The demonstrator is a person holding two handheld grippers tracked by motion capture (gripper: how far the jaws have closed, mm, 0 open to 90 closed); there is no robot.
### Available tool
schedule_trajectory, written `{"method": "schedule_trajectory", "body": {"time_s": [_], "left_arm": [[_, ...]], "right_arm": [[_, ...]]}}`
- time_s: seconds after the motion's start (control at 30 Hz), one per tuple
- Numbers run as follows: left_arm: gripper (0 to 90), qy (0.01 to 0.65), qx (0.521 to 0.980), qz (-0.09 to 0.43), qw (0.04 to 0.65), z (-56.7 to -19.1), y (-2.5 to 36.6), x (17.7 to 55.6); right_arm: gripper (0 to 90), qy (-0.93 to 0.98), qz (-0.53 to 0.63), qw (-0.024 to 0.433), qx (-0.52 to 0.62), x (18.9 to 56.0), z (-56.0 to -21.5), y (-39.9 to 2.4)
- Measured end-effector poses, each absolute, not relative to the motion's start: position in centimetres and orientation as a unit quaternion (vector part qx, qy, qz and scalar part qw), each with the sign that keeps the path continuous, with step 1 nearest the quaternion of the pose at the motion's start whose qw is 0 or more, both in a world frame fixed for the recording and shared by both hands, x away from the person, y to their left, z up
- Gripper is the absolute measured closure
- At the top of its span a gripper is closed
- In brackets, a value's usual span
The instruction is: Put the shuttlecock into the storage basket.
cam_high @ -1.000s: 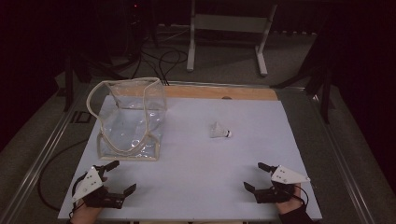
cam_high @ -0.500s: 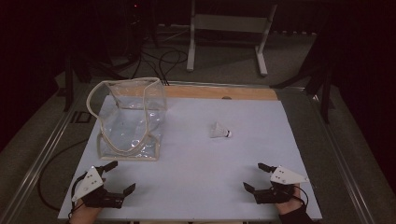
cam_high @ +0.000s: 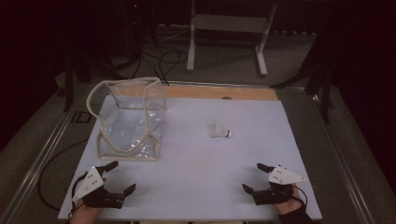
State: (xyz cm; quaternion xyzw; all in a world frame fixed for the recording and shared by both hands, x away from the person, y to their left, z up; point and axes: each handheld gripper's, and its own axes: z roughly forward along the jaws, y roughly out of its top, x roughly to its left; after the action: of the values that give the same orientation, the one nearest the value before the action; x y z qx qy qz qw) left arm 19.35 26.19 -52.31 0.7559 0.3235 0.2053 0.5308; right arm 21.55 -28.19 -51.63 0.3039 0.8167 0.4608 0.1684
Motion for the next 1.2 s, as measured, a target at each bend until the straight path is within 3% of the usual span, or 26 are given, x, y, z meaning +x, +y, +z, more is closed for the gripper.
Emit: {"method": "schedule_trajectory", "body": {"time_s": [1.2], "left_arm": [[0.4,0.32,0.757,0.204,0.533,-52.2,26.1,19.4]], "right_arm": [[7.2,0.824,0.455,0.197,0.274,24.1,-44.3,-28.6]]}}
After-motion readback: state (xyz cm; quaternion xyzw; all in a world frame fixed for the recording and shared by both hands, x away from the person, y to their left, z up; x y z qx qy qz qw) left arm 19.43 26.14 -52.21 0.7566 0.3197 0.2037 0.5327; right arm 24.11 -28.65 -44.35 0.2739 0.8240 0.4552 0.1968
